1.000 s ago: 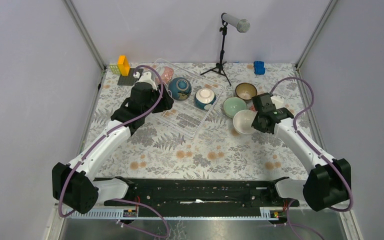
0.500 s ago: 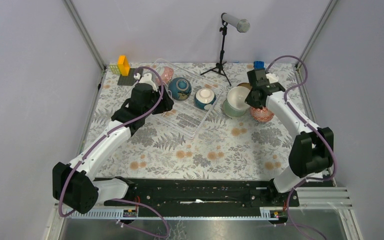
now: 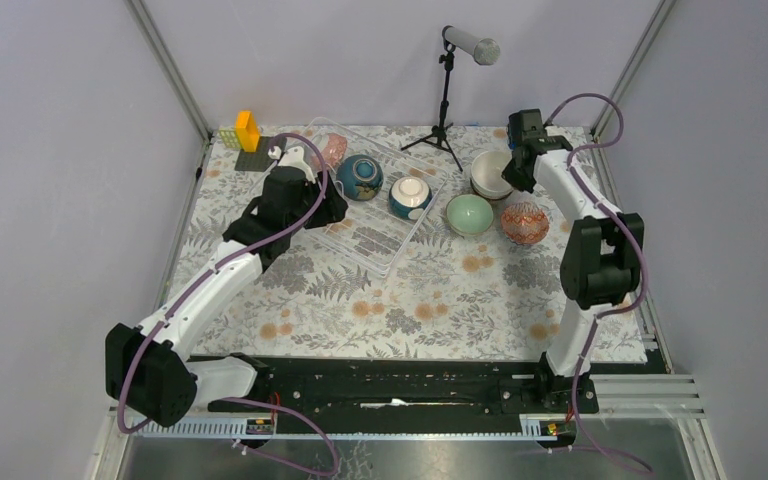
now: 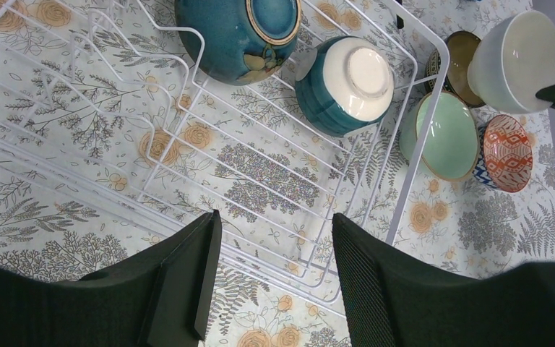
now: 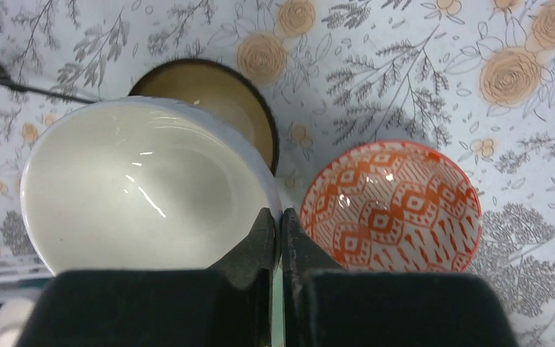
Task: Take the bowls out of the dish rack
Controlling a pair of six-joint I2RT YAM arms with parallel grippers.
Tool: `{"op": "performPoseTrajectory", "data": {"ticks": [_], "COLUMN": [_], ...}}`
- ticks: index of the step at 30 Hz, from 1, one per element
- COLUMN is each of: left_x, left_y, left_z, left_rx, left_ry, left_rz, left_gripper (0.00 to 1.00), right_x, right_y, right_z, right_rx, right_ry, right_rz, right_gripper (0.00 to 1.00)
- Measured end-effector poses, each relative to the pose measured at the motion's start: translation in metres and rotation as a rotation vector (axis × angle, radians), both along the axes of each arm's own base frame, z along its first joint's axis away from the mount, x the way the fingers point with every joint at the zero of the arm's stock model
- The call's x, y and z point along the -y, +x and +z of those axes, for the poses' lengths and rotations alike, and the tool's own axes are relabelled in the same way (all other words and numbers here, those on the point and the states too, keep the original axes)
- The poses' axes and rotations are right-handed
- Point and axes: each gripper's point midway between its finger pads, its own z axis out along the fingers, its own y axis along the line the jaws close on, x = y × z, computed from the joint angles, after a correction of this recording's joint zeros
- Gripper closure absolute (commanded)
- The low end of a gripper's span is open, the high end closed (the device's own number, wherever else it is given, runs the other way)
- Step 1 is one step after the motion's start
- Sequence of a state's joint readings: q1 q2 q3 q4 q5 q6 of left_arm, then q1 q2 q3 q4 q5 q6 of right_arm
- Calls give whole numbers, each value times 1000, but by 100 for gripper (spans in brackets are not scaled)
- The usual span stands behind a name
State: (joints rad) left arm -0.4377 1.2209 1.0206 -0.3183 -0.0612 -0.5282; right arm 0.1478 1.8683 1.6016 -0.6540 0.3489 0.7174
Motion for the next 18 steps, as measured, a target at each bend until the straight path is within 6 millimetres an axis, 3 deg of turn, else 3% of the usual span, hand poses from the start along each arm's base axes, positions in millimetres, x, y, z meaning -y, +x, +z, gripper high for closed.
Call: {"op": "performPoseTrajectory", "data": {"ticks": [5,12,15,18], "left_x": [0,0,0,0], "left_y": [0,0,0,0], "left_z": [-2,-2,-2,-2], "left_rx": [-5,-5,-4,-5], "left_ry": [2,2,2,2], "left_rz": [0,0,0,0], "left_gripper": [37,37,37,37], "right_x": [11,13,11,10], "right_y": [24,32,36,35], "right_z": [-17,-50,-49,-50], "right_rx": [-16,-72,-72,-76], "right_ry": [0,35,50,59], "right_rz": [-28,-35,-30,-33], "right_gripper": [100,100,82,73]}}
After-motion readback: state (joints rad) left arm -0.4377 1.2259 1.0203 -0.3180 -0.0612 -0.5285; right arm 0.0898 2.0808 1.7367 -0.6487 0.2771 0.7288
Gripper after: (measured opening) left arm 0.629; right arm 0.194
